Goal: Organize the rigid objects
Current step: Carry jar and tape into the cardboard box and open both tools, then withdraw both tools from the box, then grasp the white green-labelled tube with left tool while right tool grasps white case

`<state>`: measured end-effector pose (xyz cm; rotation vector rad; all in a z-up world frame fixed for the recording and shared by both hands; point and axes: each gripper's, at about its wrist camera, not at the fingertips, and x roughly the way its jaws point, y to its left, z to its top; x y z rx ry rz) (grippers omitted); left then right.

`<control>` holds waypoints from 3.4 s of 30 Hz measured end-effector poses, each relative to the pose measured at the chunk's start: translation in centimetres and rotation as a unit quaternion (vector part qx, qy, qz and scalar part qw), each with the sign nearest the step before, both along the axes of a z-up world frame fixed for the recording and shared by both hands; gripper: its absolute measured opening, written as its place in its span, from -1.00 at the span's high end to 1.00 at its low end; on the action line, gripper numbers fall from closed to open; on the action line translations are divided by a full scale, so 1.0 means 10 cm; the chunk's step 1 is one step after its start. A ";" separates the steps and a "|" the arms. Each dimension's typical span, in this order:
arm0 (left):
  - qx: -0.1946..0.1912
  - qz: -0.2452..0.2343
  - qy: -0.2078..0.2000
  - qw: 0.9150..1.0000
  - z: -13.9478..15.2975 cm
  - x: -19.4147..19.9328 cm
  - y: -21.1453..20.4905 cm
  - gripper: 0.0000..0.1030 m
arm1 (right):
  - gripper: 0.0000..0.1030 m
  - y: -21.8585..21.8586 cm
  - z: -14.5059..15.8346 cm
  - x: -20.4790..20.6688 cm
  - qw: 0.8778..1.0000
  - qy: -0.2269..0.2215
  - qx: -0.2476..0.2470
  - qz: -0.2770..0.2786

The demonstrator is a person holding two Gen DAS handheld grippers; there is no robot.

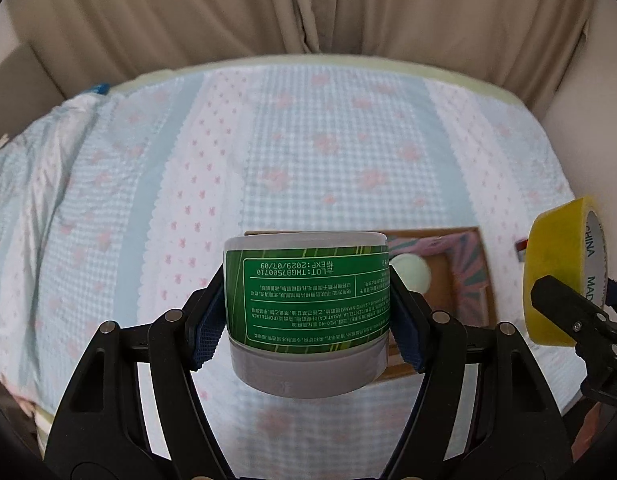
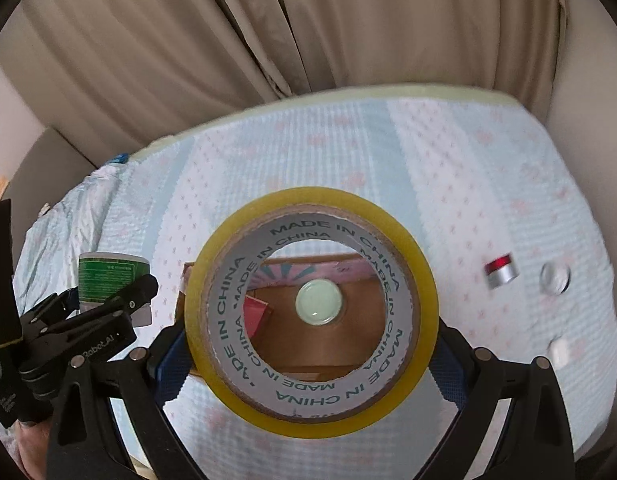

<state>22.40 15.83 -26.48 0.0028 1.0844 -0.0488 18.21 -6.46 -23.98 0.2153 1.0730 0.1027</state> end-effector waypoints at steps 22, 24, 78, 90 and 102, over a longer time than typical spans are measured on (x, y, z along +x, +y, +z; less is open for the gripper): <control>0.022 -0.047 0.128 0.990 -1.57 0.64 0.07 -0.31 | -0.89 0.51 -1.83 0.54 0.984 0.151 -0.068 0.064; 0.023 -0.051 0.128 0.990 -1.58 0.67 0.04 -0.31 | -0.89 0.52 -1.86 0.56 0.984 0.143 -0.071 0.075; -0.024 -0.040 -0.029 0.998 0.39 -0.97 -0.58 -1.00 | -1.00 -0.41 0.19 -0.84 0.998 -0.003 -0.068 0.011; -0.030 0.007 -0.022 0.999 0.58 -1.47 -1.91 -1.00 | -1.00 -1.91 0.45 -1.21 0.996 -0.018 -0.089 -0.022; -0.099 0.082 0.076 0.989 -0.08 -1.60 -3.03 -1.00 | -1.00 -3.09 0.07 -1.20 0.996 0.008 -0.087 -0.002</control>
